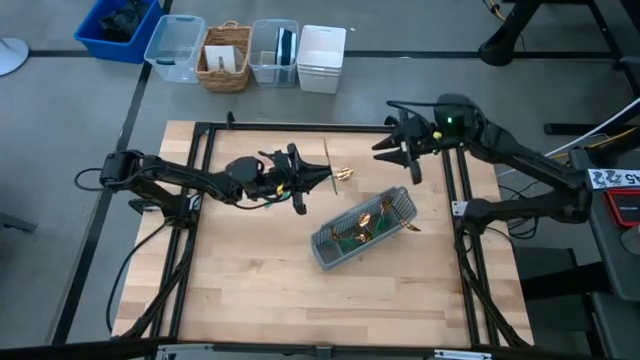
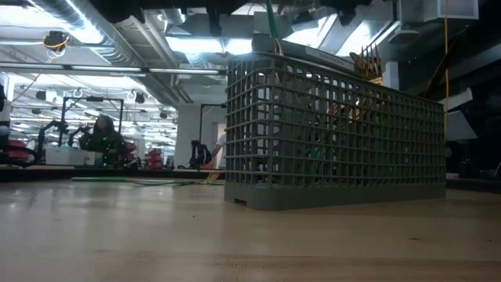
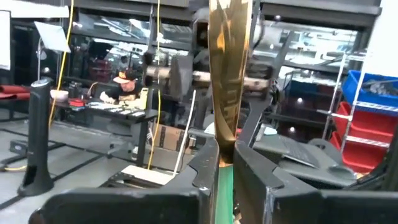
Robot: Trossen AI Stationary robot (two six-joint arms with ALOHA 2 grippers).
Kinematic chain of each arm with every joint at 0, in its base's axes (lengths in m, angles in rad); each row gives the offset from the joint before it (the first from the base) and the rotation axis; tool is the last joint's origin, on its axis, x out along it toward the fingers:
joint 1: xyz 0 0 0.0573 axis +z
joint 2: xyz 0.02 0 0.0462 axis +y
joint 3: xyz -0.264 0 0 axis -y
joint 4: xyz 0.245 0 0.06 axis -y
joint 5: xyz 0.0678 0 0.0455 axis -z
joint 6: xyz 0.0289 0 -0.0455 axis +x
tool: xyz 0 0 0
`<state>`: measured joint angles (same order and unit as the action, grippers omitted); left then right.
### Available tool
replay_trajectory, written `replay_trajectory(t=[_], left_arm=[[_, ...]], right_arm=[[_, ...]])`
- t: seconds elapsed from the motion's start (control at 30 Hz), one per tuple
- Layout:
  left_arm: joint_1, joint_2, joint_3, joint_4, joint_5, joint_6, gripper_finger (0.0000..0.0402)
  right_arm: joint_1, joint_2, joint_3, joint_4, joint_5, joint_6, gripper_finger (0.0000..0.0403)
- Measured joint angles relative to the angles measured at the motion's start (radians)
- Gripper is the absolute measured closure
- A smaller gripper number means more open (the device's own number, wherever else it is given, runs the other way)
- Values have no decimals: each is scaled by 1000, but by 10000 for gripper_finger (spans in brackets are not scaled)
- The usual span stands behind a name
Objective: Sort silverware
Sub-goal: Put the gold knife into the gray silverware organizer
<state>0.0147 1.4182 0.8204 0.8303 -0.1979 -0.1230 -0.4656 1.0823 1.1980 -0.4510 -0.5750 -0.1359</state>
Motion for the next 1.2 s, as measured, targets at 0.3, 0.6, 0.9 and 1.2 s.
replay_trajectory(t=[0.3, 0.6, 0.9, 1.2], left_arm=[[0, 1, 0, 5, -6, 56, 371], [0, 1, 0, 5, -44, 132, 371], [0, 0, 0, 20, -46, 185, 371], [0, 0, 0, 19, -50, 217, 371]], right_arm=[[231, 0, 0, 184, 458, 1, 288], [421, 43, 0, 298, 682, 36, 288], [533, 179, 0, 427, 961, 26, 288], [583, 240, 0, 511, 1002, 27, 288]])
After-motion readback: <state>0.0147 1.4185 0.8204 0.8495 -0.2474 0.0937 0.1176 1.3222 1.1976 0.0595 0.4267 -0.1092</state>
